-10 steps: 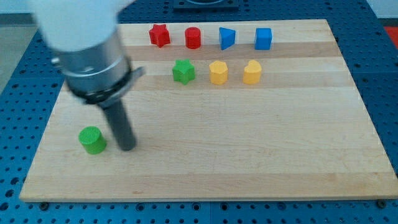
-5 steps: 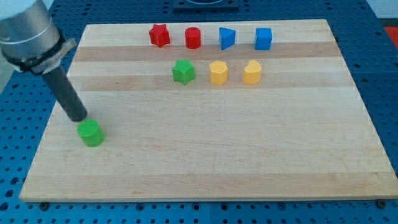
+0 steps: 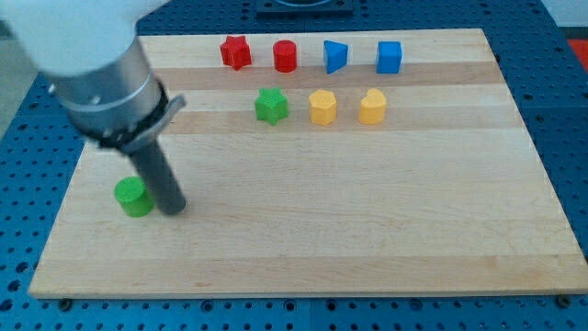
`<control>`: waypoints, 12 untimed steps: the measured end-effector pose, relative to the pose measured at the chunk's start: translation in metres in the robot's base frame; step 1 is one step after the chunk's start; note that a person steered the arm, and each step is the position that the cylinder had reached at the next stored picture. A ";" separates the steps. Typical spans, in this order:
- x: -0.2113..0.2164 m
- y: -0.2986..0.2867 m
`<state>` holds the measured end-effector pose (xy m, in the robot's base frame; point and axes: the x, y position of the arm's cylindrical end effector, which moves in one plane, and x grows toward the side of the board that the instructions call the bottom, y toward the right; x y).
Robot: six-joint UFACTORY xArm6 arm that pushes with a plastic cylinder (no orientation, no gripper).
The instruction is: Move the green circle towards green star
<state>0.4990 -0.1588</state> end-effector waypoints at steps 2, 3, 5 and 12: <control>0.043 -0.050; 0.034 -0.090; -0.012 -0.029; 0.023 0.007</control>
<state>0.5220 -0.1515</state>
